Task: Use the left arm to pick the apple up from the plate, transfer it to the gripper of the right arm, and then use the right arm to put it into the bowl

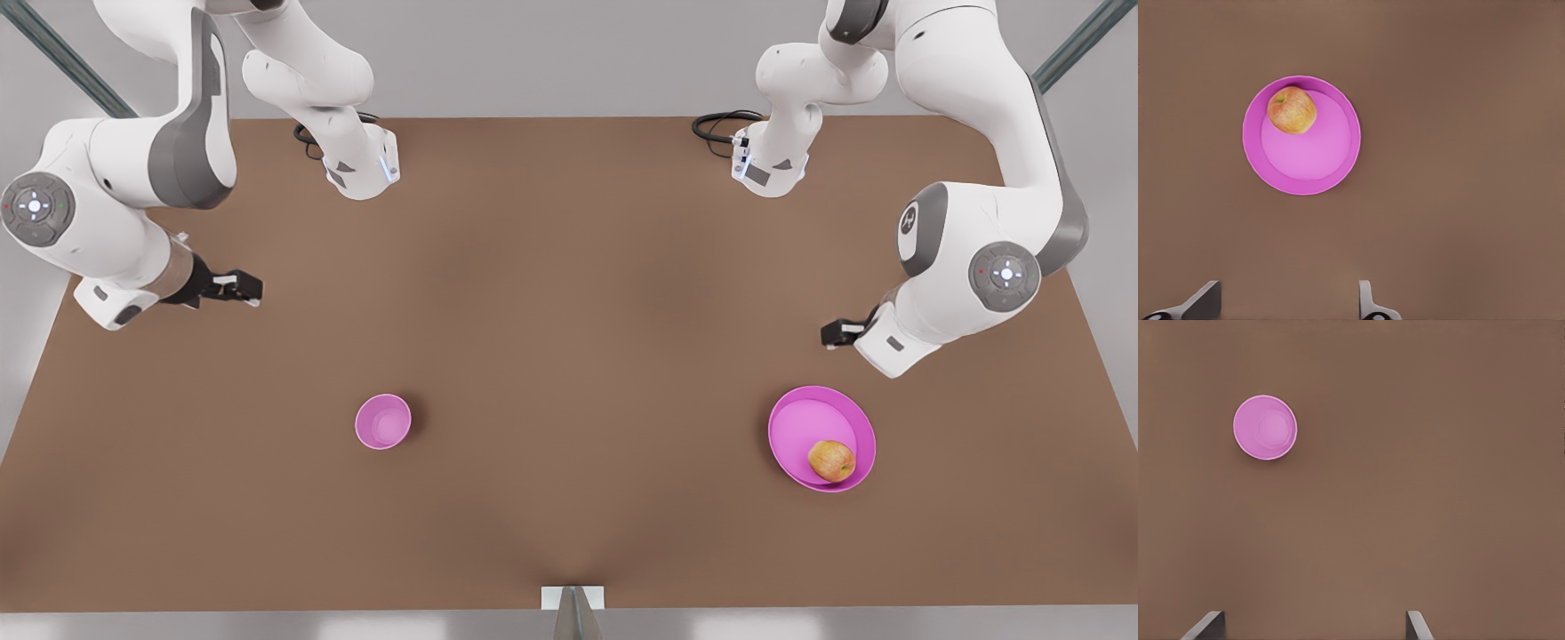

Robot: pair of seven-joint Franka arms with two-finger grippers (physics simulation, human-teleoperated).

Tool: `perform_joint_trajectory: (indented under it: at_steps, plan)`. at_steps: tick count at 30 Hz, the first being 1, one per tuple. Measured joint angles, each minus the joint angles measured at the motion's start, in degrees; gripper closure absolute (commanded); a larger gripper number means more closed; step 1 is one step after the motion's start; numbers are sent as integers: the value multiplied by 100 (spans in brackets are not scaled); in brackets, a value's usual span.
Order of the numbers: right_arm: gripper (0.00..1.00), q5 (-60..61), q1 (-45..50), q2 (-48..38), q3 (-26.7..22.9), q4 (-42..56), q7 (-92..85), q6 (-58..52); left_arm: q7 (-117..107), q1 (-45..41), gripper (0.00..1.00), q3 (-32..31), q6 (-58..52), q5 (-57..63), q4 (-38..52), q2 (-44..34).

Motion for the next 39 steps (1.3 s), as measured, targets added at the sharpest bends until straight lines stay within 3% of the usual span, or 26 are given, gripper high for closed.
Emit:
perform_joint_trajectory:
  at_steps: [3, 7, 11, 21, 39]
  plan:
    - [0, -2, -45, -2, 0, -35, -9, 108, -71, 0, 0, 13, 115, 21, 14, 160]
    - [0, -8, -88, 23, 0, -42, -22, 192, -329, 146, 0, 27, 1255, 32, 55, 1702]
    - [0, -15, -114, 40, -1, -80, -39, 243, -747, 441, 0, 35, 2597, -63, -102, 2364]
    - [0, -55, -104, 40, 0, -198, -81, 344, -1704, 546, 0, 75, 4022, -100, -816, 2333]
    - [0, -68, -196, 49, 0, -379, -136, 476, -2784, 546, 0, 216, 4772, -69, -1019, 2556]
